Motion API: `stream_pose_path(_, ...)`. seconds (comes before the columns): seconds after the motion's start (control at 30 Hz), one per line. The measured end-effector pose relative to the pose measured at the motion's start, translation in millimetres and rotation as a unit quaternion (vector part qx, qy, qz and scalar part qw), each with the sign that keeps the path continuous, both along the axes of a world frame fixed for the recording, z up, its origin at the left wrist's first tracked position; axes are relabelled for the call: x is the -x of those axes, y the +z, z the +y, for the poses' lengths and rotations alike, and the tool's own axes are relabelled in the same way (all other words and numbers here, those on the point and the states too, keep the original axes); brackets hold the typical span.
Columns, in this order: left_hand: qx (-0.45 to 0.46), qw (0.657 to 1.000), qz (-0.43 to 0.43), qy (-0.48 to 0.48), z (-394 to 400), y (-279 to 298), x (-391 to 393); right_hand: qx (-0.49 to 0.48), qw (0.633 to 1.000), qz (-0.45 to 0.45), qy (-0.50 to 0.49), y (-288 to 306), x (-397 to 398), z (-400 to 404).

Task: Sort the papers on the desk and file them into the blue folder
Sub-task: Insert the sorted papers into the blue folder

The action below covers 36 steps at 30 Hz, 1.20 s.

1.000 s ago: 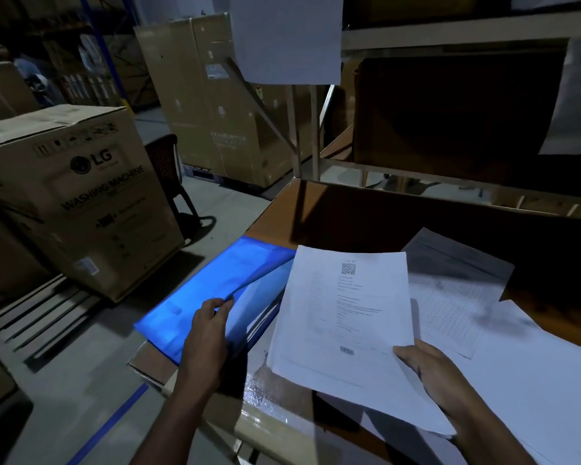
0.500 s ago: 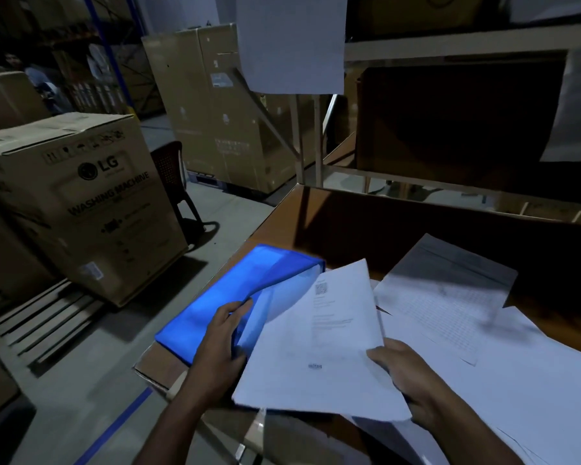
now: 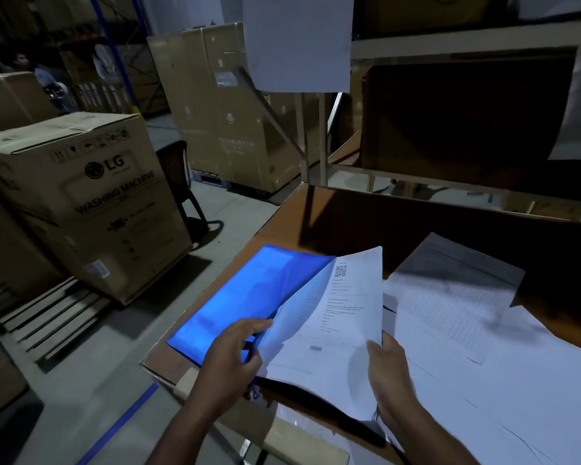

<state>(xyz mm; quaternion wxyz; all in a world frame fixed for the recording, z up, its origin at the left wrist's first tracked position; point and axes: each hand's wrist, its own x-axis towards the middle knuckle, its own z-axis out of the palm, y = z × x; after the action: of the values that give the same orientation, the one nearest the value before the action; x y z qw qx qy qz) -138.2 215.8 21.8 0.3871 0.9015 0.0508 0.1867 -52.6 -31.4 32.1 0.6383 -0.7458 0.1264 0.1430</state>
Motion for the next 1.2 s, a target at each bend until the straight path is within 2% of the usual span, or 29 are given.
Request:
stream_pose_path(0.1,-0.059,0.998,0.001,0.003,-4,-3,-2,-0.024,1.000,0.006,-0.005,4,1,7)
stream_pose_path(0.23,-0.104,0.995,-0.006,0.000,-13,-10,-4,-0.087,0.994,0.036,0.051,2,0,23)
stream_pose_path(0.37,-0.164,0.986,0.001,0.016,-10,-12,-5,-0.081,0.997,0.014,-0.014,5,-1,33)
stream_pose_path(0.5,-0.097,0.988,0.061,0.107,3,-12,0,-0.045,0.997,-0.038,-0.052,8,13,31)
stream_pose_path(0.57,-0.038,0.988,0.099,0.112,4,-12,3,-0.040,0.995,-0.051,-0.072,2,19,26)
stream_pose_path(0.63,-0.020,0.989,0.108,0.100,2,-13,4,-0.051,0.994,-0.047,-0.083,-7,23,26)
stream_pose_path(0.83,-0.077,0.995,0.035,0.052,-10,-15,-1,-0.089,0.996,0.017,0.009,-21,12,42)
stream_pose_path(1.03,-0.042,0.998,0.046,0.006,-14,-11,0,-0.069,0.994,0.043,0.079,-19,-14,55)
stream_pose_path(1.1,-0.040,0.998,0.047,0.005,-16,-10,-1,-0.043,0.990,0.056,0.120,-21,-14,62)
stream_pose_path(1.2,-0.059,0.997,0.038,0.030,-16,-17,-6,-0.066,0.979,0.076,0.176,-25,-13,70)
